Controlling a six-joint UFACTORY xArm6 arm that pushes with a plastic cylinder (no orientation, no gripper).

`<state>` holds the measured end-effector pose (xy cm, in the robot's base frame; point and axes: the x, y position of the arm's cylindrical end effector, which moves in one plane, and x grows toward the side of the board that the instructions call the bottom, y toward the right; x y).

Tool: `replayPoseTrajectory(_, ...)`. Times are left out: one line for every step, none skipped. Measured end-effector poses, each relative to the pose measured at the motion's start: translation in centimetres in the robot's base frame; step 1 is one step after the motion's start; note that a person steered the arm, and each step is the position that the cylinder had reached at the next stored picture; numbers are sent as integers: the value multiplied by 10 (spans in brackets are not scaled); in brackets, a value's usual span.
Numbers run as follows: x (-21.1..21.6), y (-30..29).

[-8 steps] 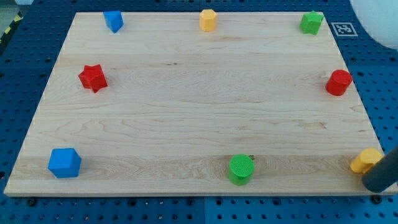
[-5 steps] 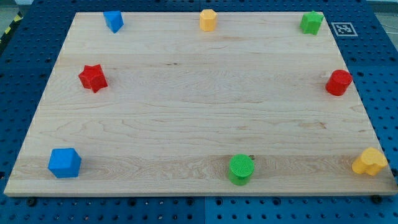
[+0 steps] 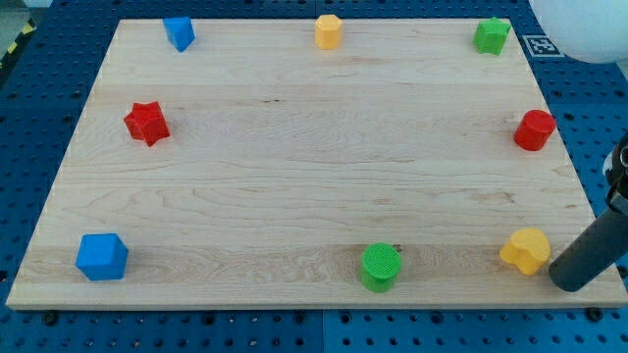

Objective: Push the yellow heart to the top right of the green circle

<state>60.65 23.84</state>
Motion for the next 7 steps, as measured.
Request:
replayPoseTrajectory(0,-11)
replayPoseTrajectory(-4,-29)
replayPoseTrajectory(-7,-29)
replayPoseTrajectory(-15,-29)
replayPoseTrajectory(-26,-41)
replayPoseTrajectory(-38,-60)
replayPoseTrajectory(-42,-69)
